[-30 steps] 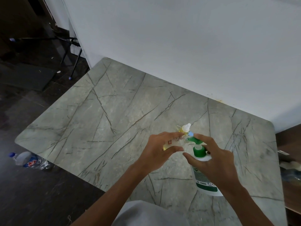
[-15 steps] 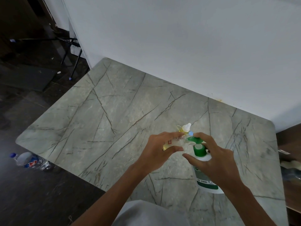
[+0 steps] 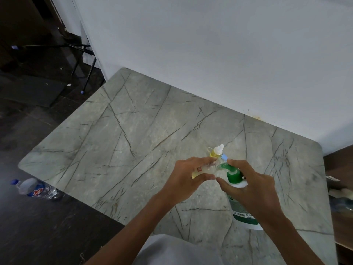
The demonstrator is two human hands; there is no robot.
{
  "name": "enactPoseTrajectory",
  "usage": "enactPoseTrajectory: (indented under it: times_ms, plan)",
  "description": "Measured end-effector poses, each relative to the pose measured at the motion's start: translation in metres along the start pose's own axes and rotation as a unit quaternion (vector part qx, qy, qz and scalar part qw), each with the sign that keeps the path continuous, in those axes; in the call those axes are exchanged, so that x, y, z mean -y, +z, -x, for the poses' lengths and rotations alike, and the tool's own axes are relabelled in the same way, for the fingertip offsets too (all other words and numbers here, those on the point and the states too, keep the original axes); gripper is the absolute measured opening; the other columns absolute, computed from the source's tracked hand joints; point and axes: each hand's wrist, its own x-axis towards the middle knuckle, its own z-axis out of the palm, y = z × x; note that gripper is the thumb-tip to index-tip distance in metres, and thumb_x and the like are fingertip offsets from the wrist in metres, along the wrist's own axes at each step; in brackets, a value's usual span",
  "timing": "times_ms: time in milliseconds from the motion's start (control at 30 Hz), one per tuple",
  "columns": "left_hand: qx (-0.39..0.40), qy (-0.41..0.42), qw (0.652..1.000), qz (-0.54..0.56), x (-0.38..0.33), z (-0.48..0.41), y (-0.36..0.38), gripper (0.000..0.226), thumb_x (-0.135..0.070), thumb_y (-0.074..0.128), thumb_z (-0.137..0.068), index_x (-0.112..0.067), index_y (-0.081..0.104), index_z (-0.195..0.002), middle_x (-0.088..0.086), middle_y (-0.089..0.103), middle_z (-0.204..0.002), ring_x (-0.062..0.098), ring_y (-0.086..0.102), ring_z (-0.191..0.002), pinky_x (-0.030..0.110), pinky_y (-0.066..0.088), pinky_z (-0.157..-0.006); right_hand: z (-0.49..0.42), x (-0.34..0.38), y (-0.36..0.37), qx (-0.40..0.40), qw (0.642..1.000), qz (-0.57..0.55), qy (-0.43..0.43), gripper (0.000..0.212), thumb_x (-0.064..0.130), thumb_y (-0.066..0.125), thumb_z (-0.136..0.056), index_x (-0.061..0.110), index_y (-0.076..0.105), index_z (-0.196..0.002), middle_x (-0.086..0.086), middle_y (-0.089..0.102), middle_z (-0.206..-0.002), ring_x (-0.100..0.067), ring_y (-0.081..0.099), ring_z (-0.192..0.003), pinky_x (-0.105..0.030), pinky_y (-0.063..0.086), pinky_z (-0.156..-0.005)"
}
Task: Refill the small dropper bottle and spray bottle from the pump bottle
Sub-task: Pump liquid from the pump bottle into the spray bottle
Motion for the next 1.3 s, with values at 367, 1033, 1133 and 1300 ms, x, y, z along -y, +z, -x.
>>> enactPoseTrajectory:
  times_ms: [367,1033,1133,1300]
  plan:
    - [-0.009,-0.012,1.0,0.012,-0.0006,-0.0003,-0.0006,0.047,-0.028,0.078,-0.079,-0.021,0.065,-0.123,-0.004,0.07,-0.114,0.003,0.061,-0.101,0.007,0.048,-0.083,0.0044,-0.0021,0.0018,0.009,1.0,0.008,0.011,0.066,0.064,0.062,-0.066,0.036,0.041,-0.122,0.003,0.072,-0.085,0.0,0.052,-0.06,-0.008,0.04,-0.06]
    - [-0.012,-0.015,1.0,0.021,-0.0019,0.0013,-0.0024,0.047,-0.03,0.078,-0.078,-0.022,0.065,-0.123,-0.006,0.07,-0.113,0.002,0.062,-0.099,0.009,0.048,-0.082,0.0048,0.001,-0.0006,-0.005,1.0,0.013,0.008,0.068,0.064,0.064,-0.065,0.032,0.044,-0.121,0.003,0.072,-0.086,-0.001,0.057,-0.064,-0.013,0.044,-0.061]
    - [-0.015,-0.013,1.0,0.023,-0.0025,0.0008,-0.0023,0.047,-0.03,0.078,-0.079,-0.023,0.065,-0.123,-0.006,0.07,-0.113,0.003,0.063,-0.099,0.013,0.05,-0.083,0.0064,0.002,0.001,-0.013,1.0,0.003,0.012,0.068,0.061,0.065,-0.065,0.031,0.044,-0.122,0.001,0.072,-0.089,0.0,0.055,-0.07,-0.013,0.045,-0.064]
    - [-0.017,-0.008,1.0,0.017,-0.0013,0.0014,-0.0011,0.047,-0.03,0.078,-0.079,-0.023,0.065,-0.123,-0.005,0.071,-0.113,0.006,0.065,-0.095,0.02,0.053,-0.081,0.0056,0.0036,0.0014,-0.016,1.0,-0.011,0.006,0.066,0.056,0.069,-0.063,0.029,0.045,-0.119,0.001,0.072,-0.089,0.004,0.053,-0.07,0.003,0.034,-0.066]
